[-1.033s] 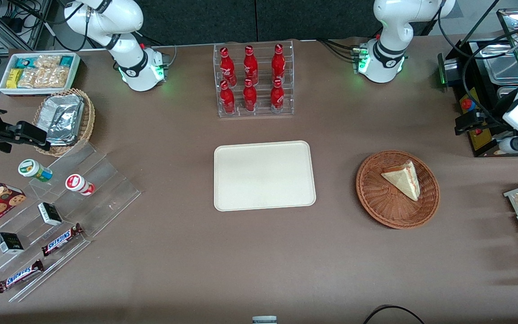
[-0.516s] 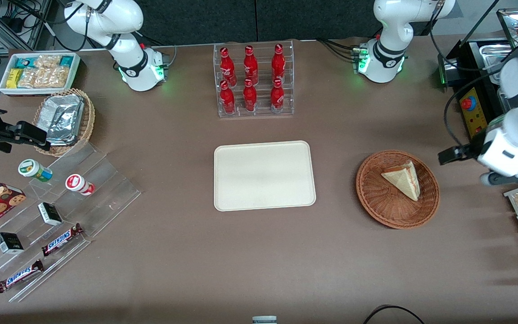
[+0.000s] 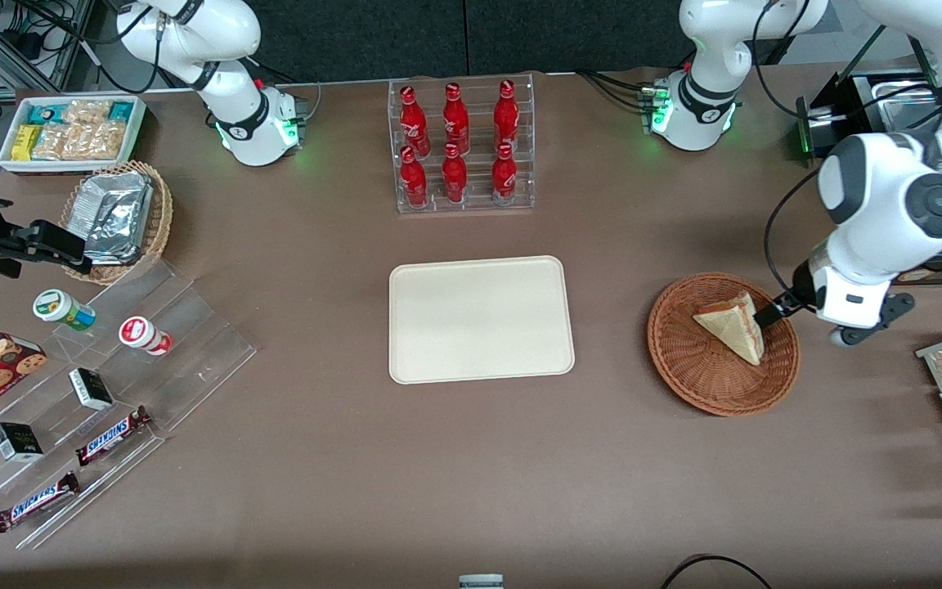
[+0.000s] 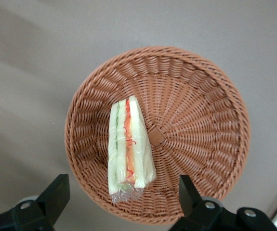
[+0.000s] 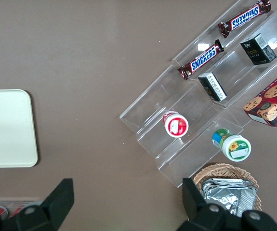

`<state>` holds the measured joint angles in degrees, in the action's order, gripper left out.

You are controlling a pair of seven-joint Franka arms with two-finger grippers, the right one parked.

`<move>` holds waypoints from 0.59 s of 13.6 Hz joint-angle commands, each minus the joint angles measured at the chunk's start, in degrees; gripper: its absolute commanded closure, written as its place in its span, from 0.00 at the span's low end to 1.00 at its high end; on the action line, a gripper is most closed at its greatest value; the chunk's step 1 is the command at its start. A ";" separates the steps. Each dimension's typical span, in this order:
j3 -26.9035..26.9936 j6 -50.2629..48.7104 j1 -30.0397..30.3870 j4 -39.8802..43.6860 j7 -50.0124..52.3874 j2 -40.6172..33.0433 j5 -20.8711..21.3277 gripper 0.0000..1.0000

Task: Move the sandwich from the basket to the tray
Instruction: 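Move the left gripper over the wrapped sandwich in the wicker basket, then lower the left gripper onto the sandwich and close on it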

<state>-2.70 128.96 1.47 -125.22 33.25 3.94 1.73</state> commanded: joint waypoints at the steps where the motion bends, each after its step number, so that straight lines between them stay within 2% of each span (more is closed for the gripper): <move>1: -0.46 3.49 0.47 -4.07 2.35 -1.93 -1.02 0.00; 3: -0.46 3.84 0.64 -4.51 2.53 -1.48 -5.40 0.00; 8: -0.46 12.36 0.47 -9.08 2.61 0.45 -6.21 0.00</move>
<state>-2.69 138.10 1.50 -132.39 35.05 4.15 -3.78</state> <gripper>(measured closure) 0.000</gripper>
